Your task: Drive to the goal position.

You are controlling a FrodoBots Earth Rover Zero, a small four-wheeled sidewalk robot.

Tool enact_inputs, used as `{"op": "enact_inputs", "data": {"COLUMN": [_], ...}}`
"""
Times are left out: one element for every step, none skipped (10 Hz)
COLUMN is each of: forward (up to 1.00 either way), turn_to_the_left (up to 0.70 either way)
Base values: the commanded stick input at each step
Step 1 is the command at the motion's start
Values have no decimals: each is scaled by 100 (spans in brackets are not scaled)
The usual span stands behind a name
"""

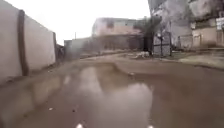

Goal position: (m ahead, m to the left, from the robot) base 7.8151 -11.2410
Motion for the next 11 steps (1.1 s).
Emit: {"op": "enact_inputs", "data": {"forward": [100,100,100,100,100,100,100,100,100,100,100], "turn_to_the_left": [7,7,7,7,7,7,7,7,-33,-33,-33]}}
